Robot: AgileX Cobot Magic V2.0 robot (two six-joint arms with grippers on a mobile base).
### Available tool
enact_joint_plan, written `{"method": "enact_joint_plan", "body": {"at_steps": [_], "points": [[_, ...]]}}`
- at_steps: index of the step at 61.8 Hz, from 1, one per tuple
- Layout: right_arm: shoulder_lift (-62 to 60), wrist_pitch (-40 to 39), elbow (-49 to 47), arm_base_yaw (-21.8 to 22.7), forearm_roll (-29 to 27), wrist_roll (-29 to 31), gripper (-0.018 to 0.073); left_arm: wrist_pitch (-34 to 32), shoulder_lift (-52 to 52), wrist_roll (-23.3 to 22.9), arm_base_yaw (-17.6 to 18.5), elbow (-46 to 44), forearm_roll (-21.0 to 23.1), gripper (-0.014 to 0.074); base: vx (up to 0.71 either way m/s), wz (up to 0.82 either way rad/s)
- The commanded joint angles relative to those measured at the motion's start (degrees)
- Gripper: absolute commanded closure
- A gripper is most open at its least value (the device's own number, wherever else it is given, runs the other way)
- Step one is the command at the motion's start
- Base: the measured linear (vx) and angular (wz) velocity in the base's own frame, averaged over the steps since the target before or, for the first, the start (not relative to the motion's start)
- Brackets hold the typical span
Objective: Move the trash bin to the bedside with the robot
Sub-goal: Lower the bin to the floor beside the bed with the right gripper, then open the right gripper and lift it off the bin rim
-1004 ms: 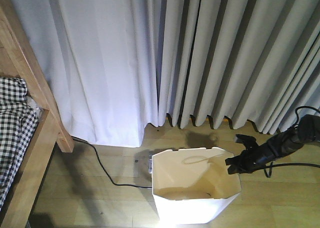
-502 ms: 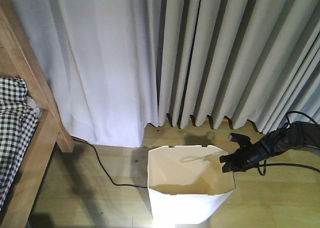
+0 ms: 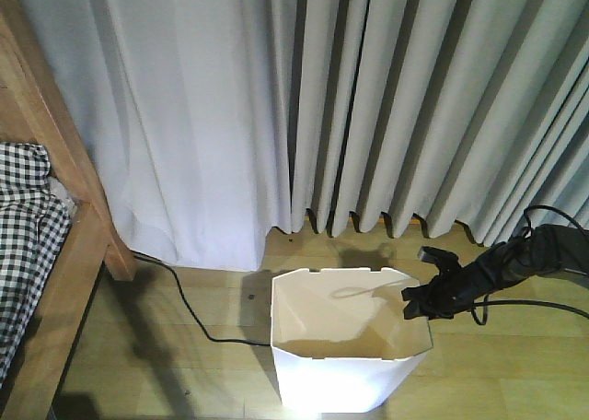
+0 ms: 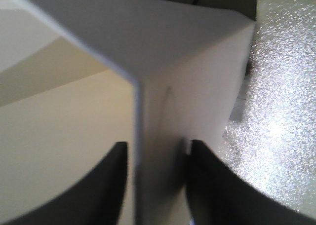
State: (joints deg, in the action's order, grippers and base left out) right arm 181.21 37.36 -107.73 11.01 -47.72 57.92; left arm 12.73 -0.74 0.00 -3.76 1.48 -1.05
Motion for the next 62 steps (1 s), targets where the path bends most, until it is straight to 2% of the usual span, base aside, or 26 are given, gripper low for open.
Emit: {"method": "enact_joint_plan", "body": {"at_steps": [1, 8, 14, 25, 35, 47, 54, 62], "points": [[-3.09, 3.81, -0.39, -0.39, -0.95, 0.27, 0.0113, -4.05, -0.85, 0.0, -0.02, 1.08, 0.24, 0.0603, 0.0, 0.0], [-3.09, 3.5, -0.39, -0.39, -0.95, 0.34, -0.0001, -4.05, -0.85, 0.0, -0.02, 1.08, 0.24, 0.0603, 0.0, 0.0], [-3.09, 2.69, -0.39, -0.39, -0.95, 0.66, -0.0044, -4.05, -0.85, 0.0, -0.02, 1.08, 0.24, 0.0603, 0.0, 0.0], [-3.09, 2.23, -0.39, -0.39, -1.36, 5.42, -0.0029, -4.05, -0.85, 0.0, -0.02, 1.08, 0.24, 0.0603, 0.0, 0.0], [-3.3, 3.49, -0.46, -0.23, -3.39, 4.33, -0.0021, -4.05, -0.85, 0.0, -0.02, 1.08, 0.24, 0.0603, 0.0, 0.0], [-6.57, 2.78, 0.18, -0.21, -0.29, -0.68, -0.0021, -4.05, -0.85, 0.0, -0.02, 1.08, 0.24, 0.0603, 0.0, 0.0], [-11.34, 0.71, 4.6, -0.21, -0.35, -0.61, -0.0022, -4.05, -0.85, 0.0, -0.02, 1.08, 0.24, 0.0603, 0.0, 0.0], [-18.09, -6.89, 14.14, -0.38, -0.35, -0.25, -0.0022, -4.05, -0.85, 0.0, -0.02, 1.08, 0.24, 0.0603, 0.0, 0.0]]}}
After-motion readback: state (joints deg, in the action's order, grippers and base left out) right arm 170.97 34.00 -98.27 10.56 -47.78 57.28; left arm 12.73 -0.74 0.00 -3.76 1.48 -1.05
